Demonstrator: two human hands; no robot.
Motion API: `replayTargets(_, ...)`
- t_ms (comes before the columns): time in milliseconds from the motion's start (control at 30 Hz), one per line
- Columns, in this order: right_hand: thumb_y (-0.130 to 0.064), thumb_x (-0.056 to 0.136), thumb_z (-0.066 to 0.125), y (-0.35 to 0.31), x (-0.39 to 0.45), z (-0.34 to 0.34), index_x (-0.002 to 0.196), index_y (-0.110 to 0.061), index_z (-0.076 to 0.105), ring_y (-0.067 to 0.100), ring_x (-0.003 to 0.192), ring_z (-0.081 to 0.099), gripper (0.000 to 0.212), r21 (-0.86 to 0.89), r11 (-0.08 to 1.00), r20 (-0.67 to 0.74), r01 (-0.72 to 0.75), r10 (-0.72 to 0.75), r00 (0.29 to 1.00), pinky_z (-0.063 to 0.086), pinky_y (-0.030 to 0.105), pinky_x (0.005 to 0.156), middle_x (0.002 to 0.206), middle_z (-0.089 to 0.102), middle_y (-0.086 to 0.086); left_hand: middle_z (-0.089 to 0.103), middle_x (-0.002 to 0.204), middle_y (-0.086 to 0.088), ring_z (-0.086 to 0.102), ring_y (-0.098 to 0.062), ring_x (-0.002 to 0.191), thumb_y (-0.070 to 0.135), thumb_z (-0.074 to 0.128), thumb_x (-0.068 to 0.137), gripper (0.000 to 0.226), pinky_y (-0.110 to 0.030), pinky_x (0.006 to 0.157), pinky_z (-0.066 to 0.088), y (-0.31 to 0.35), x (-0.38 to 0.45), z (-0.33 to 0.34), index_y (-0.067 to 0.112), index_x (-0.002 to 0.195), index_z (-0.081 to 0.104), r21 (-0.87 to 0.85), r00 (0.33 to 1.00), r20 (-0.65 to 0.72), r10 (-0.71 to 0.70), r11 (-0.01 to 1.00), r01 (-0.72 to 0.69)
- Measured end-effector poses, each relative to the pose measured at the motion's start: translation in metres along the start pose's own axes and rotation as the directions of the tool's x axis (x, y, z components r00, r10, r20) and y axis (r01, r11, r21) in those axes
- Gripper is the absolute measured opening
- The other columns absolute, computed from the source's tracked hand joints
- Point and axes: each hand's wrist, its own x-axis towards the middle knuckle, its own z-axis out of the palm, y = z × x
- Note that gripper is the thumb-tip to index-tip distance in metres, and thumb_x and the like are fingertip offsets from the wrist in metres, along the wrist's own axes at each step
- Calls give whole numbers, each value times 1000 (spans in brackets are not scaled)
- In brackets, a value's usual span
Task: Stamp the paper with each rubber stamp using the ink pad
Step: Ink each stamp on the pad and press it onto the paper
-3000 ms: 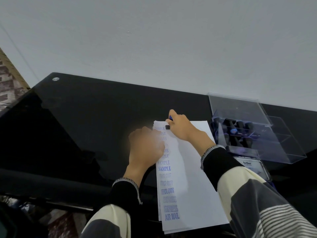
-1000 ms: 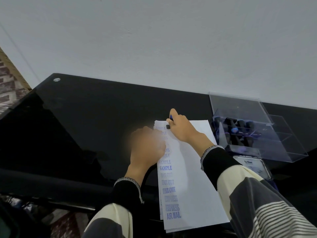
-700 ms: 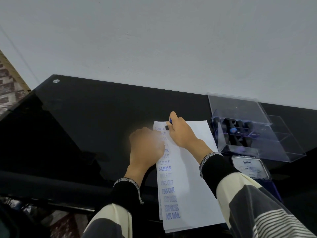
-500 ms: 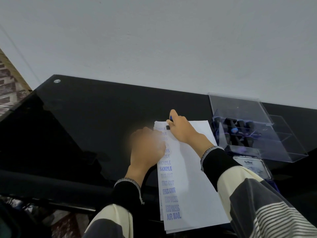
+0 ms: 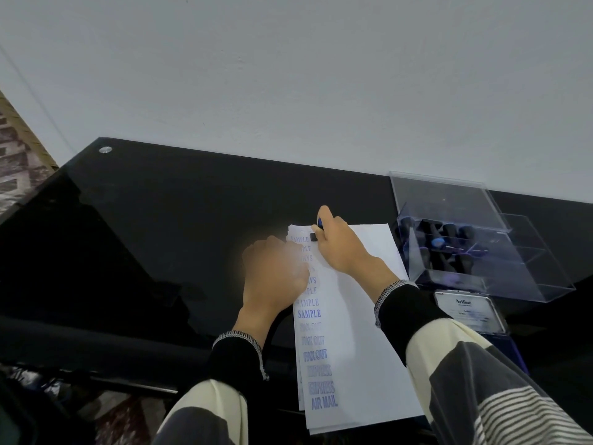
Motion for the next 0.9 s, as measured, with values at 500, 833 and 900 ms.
replayTargets(500, -22, 101, 42, 3, 10, -1, 97, -16, 33, 12, 59, 41, 11, 12, 1000, 20, 8, -9, 1000, 35, 24, 53, 74, 50, 3, 48, 106, 5, 44, -19, 106, 49, 51, 87, 38, -41, 105, 25, 1, 0, -1, 30, 119, 58, 2, 1000, 9, -6, 1000, 6)
replayTargets(833, -23, 100, 43, 4, 6, 3, 97, -18, 33, 13, 62, 46, 11, 13, 1000, -9, 8, -8, 1000, 38, 24, 54, 81, 53, 6, 48, 107, 5, 43, -18, 105, 49, 49, 87, 39, -41, 105, 25, 1, 0, -1, 29, 118, 58, 9, 1000, 10, -8, 1000, 8)
replayTargets(900, -24, 99, 45, 4, 2, 6, 97, -19, 33, 14, 63, 47, 13, -5, 1000, -40, 11, -11, 999, 38, 21, 54, 83, 52, 5, 47, 107, 5, 43, -18, 105, 49, 50, 87, 38, -41, 105, 25, 1, 0, -1, 29, 118, 58, 6, 1000, 12, -11, 1000, 11)
